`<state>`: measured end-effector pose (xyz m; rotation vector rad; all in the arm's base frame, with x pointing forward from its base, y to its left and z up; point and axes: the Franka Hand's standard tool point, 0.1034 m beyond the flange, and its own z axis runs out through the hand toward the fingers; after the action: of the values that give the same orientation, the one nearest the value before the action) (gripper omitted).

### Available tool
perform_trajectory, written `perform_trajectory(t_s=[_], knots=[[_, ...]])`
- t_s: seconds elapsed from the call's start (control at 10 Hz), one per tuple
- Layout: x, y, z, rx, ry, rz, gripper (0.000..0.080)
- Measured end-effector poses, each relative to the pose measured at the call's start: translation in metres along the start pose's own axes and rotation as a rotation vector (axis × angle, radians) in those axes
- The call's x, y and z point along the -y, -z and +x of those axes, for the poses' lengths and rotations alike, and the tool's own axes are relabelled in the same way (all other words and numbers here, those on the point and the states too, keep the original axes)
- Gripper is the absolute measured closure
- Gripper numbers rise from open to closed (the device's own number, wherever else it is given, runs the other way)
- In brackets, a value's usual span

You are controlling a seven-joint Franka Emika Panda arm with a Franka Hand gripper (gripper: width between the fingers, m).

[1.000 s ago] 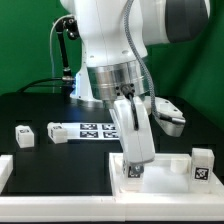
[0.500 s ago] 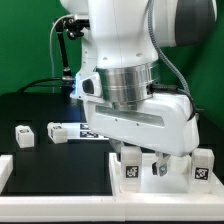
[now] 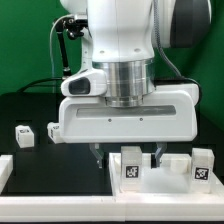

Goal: Assemble square table

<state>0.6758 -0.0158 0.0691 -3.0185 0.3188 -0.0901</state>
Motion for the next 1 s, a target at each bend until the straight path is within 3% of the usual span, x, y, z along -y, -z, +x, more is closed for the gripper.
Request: perform_trajectory(t_s=[0.1,0.2,0.3,0.4,0.5,0.7,1.0], knots=[[0.0000,-0.0010,-0.0007,0.002,-0.043,-0.001,0.0150],[-0.0005,-0.0012,-0.0006,0.002,-0.057,-0.001,0.0250],[-0.0004,-0.0016,-0.0008,0.002,-0.124,-0.001,0.0250],[-0.0003,-0.0021,-0.0010,0.003,-0.196,-0.001,0.0435],[-0.0004,-0.0023,-0.0010,0.003,-0.268,-0.001,0.0511],[-0.0016,-0.0028,-0.0009,0.002,-0.405,-0.003,0.0510],[-0.0027,0.0009,-0.0013,0.023,-0.933,-0.015,0.0510]])
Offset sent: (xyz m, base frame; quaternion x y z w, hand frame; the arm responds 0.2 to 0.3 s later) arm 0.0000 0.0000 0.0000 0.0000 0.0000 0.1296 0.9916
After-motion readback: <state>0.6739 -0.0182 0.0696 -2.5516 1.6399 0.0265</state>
